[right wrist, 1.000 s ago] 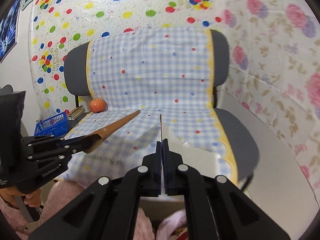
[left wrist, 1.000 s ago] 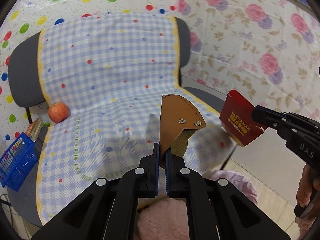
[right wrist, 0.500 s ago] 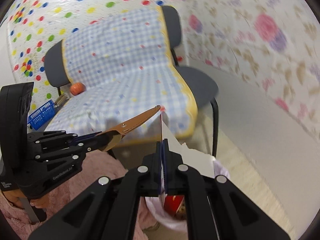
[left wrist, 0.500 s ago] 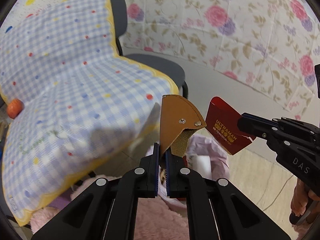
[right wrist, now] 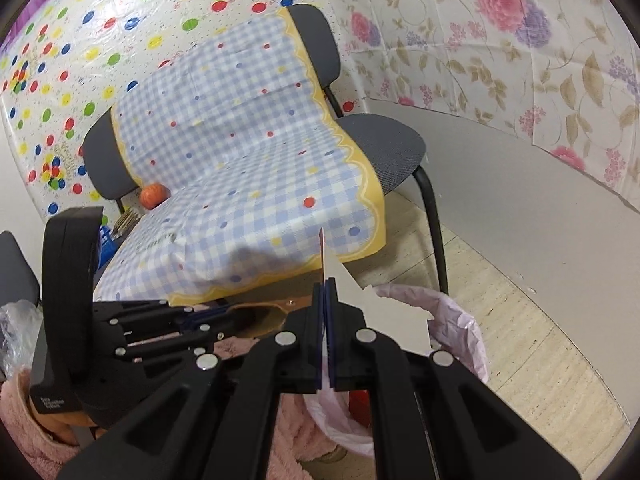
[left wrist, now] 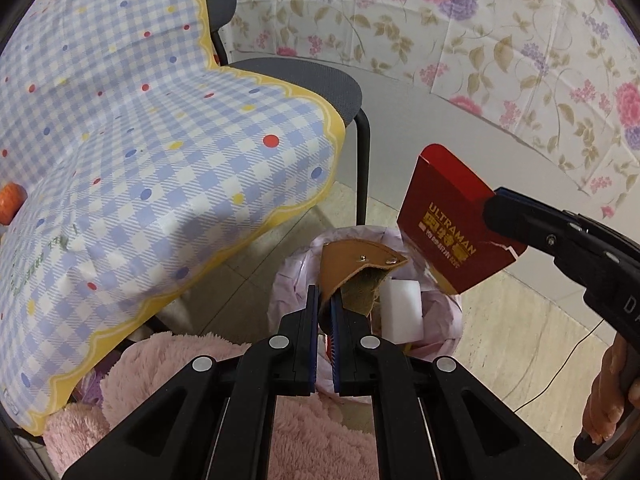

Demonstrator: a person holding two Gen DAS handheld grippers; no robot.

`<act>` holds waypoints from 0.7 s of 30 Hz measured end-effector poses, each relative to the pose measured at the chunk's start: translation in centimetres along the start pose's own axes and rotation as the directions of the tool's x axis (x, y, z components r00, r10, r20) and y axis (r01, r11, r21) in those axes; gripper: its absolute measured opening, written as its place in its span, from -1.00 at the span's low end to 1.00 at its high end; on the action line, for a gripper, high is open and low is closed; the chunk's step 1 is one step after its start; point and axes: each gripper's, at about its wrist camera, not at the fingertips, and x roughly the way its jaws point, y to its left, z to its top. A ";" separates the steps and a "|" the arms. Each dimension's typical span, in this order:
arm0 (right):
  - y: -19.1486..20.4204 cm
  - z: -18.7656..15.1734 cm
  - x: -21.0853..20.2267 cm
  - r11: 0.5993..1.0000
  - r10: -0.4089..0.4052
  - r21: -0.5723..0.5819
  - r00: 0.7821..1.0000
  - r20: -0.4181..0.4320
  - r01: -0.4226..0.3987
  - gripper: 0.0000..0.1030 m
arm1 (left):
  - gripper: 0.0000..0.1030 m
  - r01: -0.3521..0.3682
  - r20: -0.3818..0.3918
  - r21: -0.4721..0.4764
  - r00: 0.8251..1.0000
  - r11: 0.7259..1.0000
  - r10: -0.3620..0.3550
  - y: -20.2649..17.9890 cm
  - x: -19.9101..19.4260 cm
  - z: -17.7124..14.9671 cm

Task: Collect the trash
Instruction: 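Carry the brown piece and white paper over the bin with both tools, then open both tools over the bin, dropping the brown piece and paper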

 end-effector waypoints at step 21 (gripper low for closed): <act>-4.1 0.3 0.9 0.994 -0.085 0.069 0.996 -0.009 0.085 -0.24 | 0.38 0.051 -0.071 0.074 0.996 0.996 -0.046 -1.2 2.9 -0.2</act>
